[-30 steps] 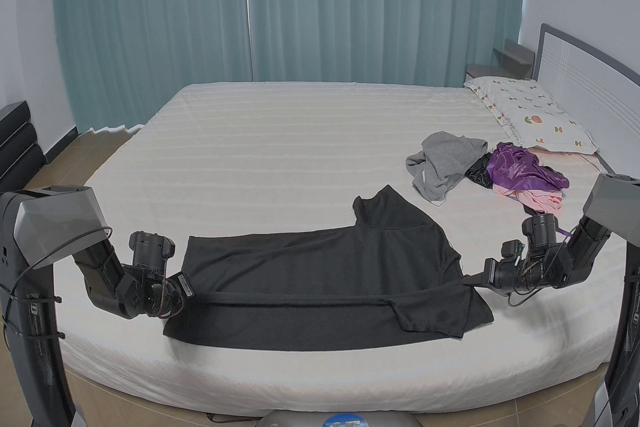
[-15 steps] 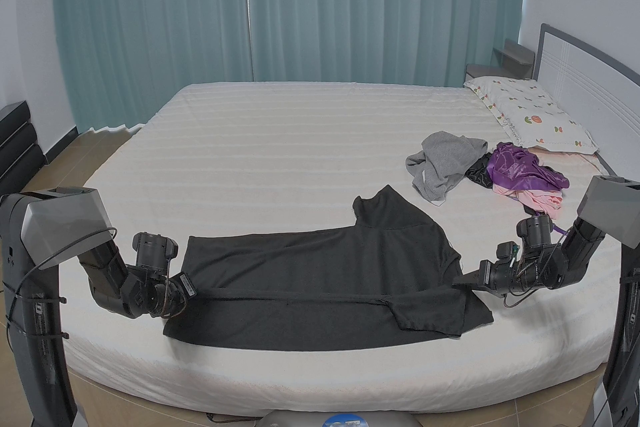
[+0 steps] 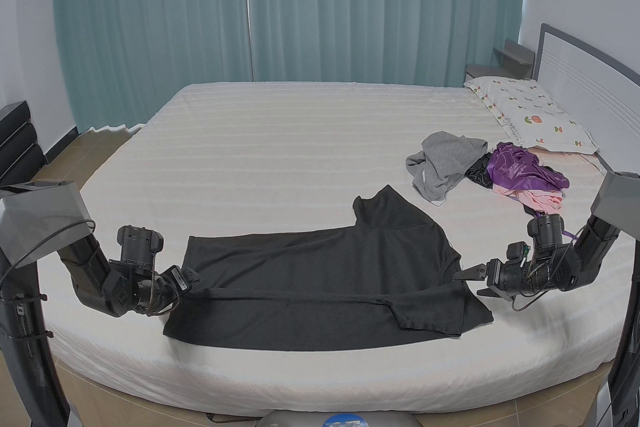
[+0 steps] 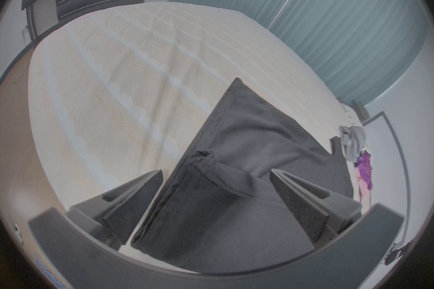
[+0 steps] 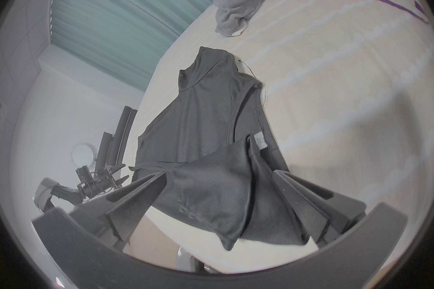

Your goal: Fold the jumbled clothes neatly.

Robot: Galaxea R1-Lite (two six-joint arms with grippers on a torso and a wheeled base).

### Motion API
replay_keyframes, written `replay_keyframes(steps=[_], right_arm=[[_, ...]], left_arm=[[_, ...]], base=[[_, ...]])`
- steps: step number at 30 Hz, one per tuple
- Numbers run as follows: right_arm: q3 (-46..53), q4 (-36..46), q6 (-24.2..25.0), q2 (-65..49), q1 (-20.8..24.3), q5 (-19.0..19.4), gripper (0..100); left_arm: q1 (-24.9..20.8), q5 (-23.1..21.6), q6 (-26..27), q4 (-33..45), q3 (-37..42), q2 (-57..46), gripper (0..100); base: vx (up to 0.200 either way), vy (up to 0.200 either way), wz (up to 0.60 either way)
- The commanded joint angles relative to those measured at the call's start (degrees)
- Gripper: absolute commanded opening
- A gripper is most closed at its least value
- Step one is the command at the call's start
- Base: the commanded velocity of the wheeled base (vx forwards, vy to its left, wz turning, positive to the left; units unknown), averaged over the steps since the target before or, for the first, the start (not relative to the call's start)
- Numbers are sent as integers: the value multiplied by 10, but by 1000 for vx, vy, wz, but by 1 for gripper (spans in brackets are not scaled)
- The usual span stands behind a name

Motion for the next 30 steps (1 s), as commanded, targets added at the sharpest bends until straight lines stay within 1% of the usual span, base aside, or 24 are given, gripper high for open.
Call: replay_keyframes(steps=[1,4,5,6,7,8,9,10,14,21,24,30], right_arm=[[57,-12,51,-66,-5,-3,100],[92,-33,98,-92,-7,-5,100],[94,-34,100,-93,-7,-5,100],[122,-59,135,-106,-9,-5,100],[122,-59,135,-106,-9,-5,100],[138,-84,156,-105,-11,-6,100],[138,-84,156,-105,-11,-6,100],[150,-114,168,-98,-13,-5,100],[153,-153,172,-76,-15,-6,100],[155,-155,173,-72,-15,-6,100],[158,-156,172,-67,-15,-6,100],[157,-158,168,-58,-15,-7,100]], left_arm=[[22,-38,-4,-1,39,-83,100],[28,-42,-6,-1,45,-97,100],[28,-42,-7,-1,45,-97,100],[28,-42,-18,-1,46,-98,100],[28,-42,-18,-1,46,-98,100],[26,-42,-28,-1,47,-98,100],[26,-42,-28,-1,47,-98,100],[26,-44,-42,-1,46,-94,100],[27,-44,-53,-1,47,-91,100],[26,-45,-51,-8,52,-91,100],[27,-45,-52,-26,55,-83,100],[27,-48,-51,-30,33,-69,100]], base=[[0,0,0],[0,0,0],[0,0,0],[0,0,0],[0,0,0],[0,0,0],[0,0,0],[0,0,0],[0,0,0],[0,0,0],[0,0,0],[0,0,0]])
